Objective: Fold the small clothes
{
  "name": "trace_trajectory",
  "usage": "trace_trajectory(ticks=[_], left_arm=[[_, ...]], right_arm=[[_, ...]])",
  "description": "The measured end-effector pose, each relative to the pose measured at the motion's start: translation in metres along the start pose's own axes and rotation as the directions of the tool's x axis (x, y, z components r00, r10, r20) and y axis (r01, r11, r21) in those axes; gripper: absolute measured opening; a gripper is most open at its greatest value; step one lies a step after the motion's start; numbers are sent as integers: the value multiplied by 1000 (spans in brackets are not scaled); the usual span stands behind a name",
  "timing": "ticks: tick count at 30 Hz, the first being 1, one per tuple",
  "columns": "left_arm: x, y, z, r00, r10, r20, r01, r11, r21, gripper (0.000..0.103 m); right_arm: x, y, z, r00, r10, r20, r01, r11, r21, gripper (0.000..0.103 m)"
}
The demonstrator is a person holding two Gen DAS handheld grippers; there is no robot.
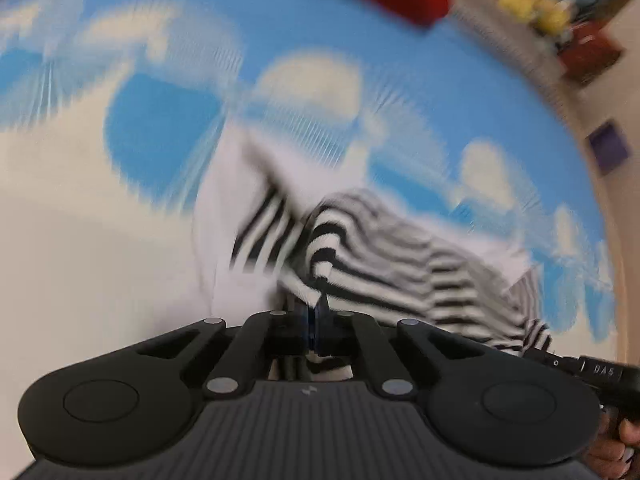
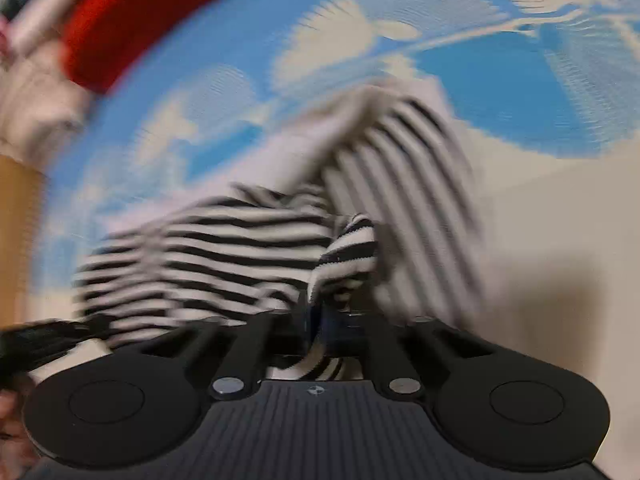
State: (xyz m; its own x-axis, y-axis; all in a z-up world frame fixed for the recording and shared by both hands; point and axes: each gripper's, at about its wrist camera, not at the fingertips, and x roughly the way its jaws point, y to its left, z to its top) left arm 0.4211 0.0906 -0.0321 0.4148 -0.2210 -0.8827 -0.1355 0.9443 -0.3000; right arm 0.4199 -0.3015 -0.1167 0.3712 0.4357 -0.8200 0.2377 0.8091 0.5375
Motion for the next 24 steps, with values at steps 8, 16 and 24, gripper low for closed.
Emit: trace_trajectory(ticks=[8, 16, 24], left_arm=[[7, 20, 0, 996, -1, -94, -5, 998, -66, 11], [-7, 11, 2, 998, 62, -2, -62, 998, 31, 31], [46, 11, -19, 986, 155, -69, -146, 983, 114, 8]], right_arm=[[-2, -45, 5, 1000, 19, -8, -15, 951, 308, 10], [-28, -21, 6, 960, -230, 159, 203, 964, 169, 36], [-4, -21, -1, 995, 95, 29, -99, 974, 203, 46]])
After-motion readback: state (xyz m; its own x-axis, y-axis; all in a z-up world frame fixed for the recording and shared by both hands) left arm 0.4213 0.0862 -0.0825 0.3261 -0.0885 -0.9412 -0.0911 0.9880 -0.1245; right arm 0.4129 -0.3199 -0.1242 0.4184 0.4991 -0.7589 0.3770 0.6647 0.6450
